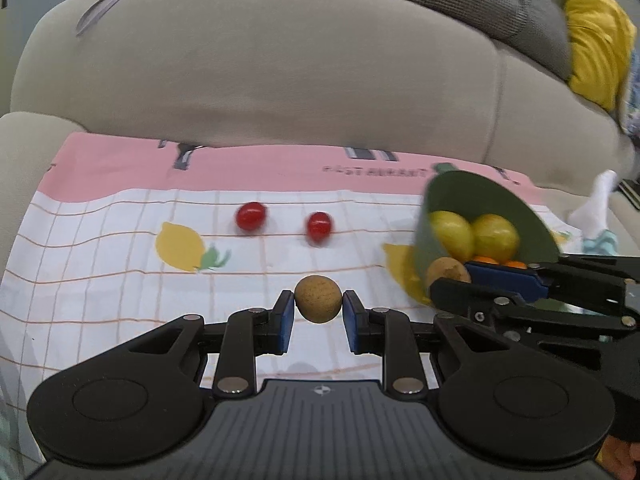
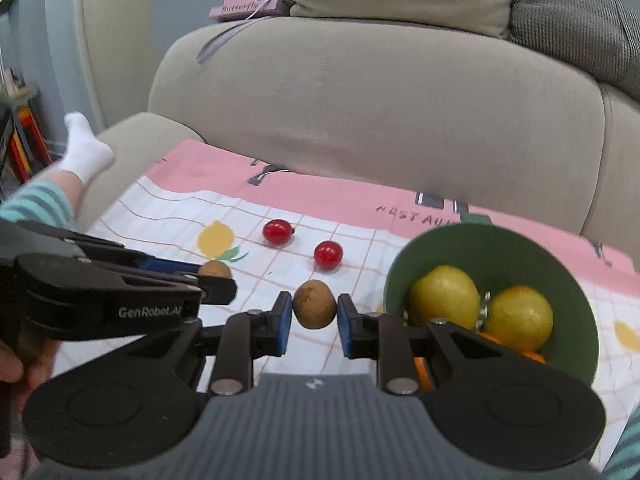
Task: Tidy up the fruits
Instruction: 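Carry both small kiwis over the colander and open both tools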
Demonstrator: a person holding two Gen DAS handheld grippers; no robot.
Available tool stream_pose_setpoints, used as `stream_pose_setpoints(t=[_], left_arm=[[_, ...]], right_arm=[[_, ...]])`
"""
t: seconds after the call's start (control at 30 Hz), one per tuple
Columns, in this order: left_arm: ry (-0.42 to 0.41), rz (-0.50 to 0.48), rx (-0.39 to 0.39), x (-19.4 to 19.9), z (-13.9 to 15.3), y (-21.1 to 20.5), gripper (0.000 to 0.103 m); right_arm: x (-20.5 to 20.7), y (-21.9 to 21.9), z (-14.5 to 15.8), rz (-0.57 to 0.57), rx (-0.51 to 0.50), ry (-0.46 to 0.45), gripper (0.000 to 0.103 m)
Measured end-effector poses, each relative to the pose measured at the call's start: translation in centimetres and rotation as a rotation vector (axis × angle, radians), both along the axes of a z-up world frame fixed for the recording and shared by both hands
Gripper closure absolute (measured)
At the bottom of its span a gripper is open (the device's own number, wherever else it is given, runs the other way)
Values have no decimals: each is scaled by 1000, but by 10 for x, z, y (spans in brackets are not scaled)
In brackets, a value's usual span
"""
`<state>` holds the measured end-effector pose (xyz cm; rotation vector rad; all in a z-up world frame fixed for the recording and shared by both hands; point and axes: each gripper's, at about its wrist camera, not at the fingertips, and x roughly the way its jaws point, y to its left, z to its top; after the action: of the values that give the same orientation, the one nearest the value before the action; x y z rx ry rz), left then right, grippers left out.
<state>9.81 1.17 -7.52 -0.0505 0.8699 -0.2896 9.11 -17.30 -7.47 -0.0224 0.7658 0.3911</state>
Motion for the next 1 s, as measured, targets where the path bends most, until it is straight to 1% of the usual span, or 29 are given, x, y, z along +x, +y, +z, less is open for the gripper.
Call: stream_pose_setpoints(t=[0.17, 0.23, 0.37, 0.53, 0.67, 0.77, 0.83, 1.0], left_arm=[[-16, -93, -9, -17, 18, -27, 74], [-25, -136, 1, -22, 26, -41, 74], [-39, -213, 18, -29, 36, -67, 74], [-33, -295, 37, -28, 42, -97, 74], [5, -356, 62, -19, 43, -121, 74], [60, -380, 41, -5, 39, -136, 74], [94, -386, 29, 4, 36, -142, 74], [192, -386, 46, 26, 23, -156, 74]], right_arm=[[-17, -29, 12, -12, 83, 31, 83], [-24, -41, 15, -15, 107, 40, 83], [-38, -67, 20, -33, 128, 46, 83], [-50, -102, 20, -74, 120, 49, 83], [-51, -128, 17, -106, 120, 63, 82], [-47, -146, 13, -122, 101, 75, 82], [-41, -155, 11, -123, 85, 86, 82], [-17, -172, 5, -109, 62, 132, 82]])
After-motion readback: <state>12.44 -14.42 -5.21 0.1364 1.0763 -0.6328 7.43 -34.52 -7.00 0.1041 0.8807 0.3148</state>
